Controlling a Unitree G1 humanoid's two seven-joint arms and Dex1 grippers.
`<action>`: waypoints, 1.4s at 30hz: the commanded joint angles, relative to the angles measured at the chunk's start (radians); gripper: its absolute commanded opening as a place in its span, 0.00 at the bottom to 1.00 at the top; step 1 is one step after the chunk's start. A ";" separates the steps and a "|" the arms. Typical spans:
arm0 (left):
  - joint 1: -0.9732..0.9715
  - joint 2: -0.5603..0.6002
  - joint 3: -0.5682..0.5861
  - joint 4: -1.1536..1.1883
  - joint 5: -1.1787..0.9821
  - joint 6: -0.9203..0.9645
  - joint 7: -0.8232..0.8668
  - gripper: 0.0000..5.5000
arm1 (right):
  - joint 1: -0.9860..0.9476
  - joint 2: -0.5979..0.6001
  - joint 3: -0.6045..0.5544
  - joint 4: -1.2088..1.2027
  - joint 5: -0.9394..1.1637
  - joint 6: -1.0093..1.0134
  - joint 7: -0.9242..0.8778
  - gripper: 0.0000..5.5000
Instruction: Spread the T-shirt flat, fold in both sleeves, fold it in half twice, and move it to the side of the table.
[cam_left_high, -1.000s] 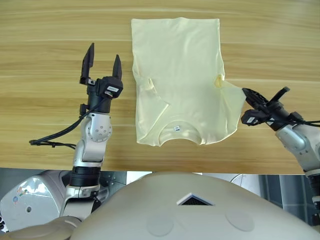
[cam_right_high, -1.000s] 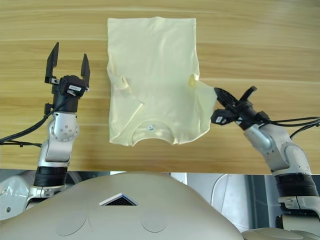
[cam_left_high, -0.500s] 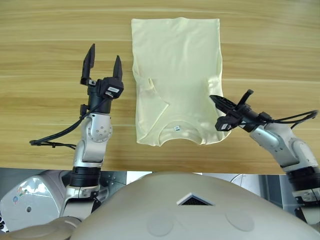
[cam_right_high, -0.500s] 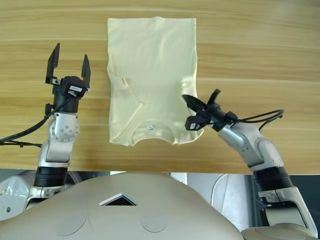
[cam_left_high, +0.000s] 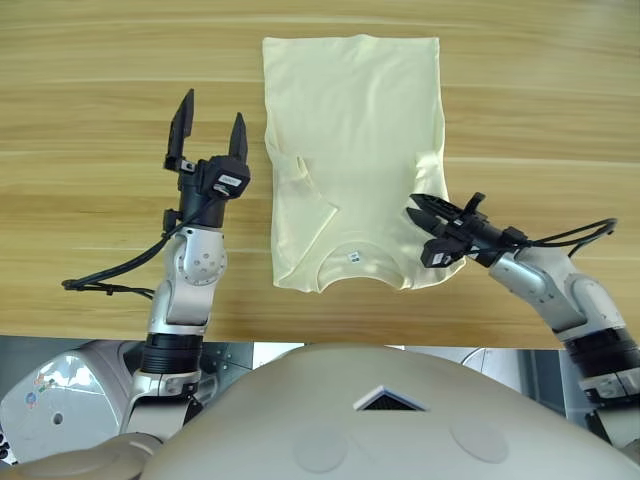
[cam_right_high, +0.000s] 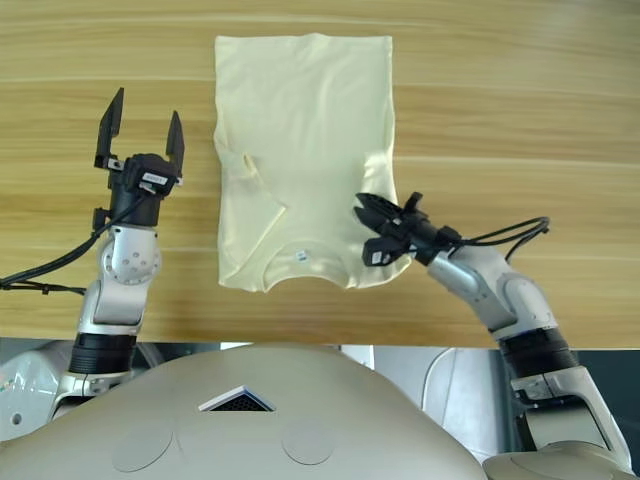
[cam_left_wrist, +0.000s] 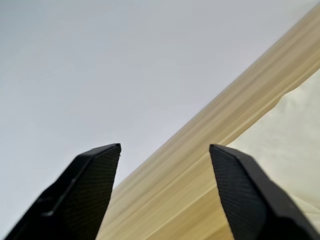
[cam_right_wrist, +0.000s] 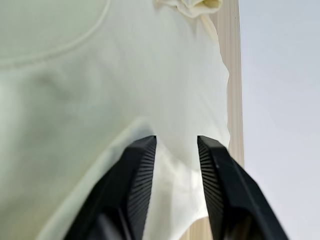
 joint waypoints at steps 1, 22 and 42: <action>-0.003 0.000 -0.006 0.012 0.000 -0.006 0.007 0.60 | -0.018 0.022 0.022 -0.012 -0.013 -0.001 0.010 0.39; 0.005 0.128 0.040 0.018 0.003 -0.045 -0.033 0.60 | 0.241 -0.037 -0.296 0.052 0.241 -0.054 0.024 0.50; 0.015 0.135 0.037 0.027 -0.002 -0.049 -0.032 0.60 | 0.354 -0.091 -0.271 -0.027 0.168 -0.010 0.038 0.50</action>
